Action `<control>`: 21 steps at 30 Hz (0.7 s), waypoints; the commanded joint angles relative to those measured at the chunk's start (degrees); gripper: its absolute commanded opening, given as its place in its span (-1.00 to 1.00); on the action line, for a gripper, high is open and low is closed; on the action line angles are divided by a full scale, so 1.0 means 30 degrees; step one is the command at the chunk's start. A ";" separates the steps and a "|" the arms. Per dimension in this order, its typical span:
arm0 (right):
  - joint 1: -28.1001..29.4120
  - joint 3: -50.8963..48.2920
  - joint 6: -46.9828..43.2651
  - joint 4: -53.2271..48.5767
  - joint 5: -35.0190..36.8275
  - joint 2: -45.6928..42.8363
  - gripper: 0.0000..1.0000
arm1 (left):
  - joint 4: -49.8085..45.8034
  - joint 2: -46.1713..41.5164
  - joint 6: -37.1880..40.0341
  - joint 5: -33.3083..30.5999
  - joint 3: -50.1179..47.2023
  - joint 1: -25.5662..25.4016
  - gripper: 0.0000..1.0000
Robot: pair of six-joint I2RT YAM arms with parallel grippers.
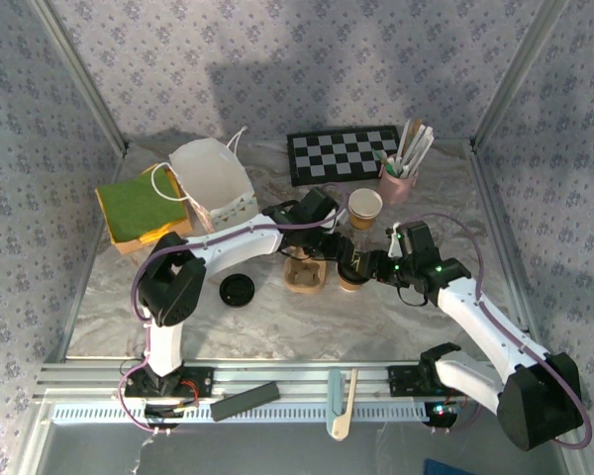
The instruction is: Pack the takeout coffee
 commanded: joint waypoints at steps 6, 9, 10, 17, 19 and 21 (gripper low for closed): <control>0.0425 0.0301 0.0259 0.0340 0.0149 0.0223 0.01 | -0.0052 0.0321 -0.0361 0.0488 -0.0556 -0.0263 -0.11; 0.0445 0.0235 0.0237 0.0250 0.0283 0.0262 0.05 | 0.0071 0.0292 -0.0532 0.0515 -0.0652 -0.0152 -0.08; 0.0410 0.0238 0.0230 0.0117 0.0393 0.0231 0.05 | 0.0075 0.0268 -0.0511 0.0490 -0.0663 -0.0126 -0.08; 0.0124 0.0324 0.0157 -0.0677 0.0671 -0.0669 0.08 | 0.0013 -0.0057 -0.0669 0.0381 -0.0769 0.0024 -0.07; 0.0049 0.0354 0.0157 -0.0781 0.0620 -0.0756 0.12 | -0.0016 -0.0116 -0.0712 0.0355 -0.0740 0.0053 -0.06; 0.0029 0.0327 0.0142 -0.0881 0.0616 -0.0702 0.15 | -0.0017 -0.0147 -0.0713 0.0329 -0.0667 0.0068 -0.05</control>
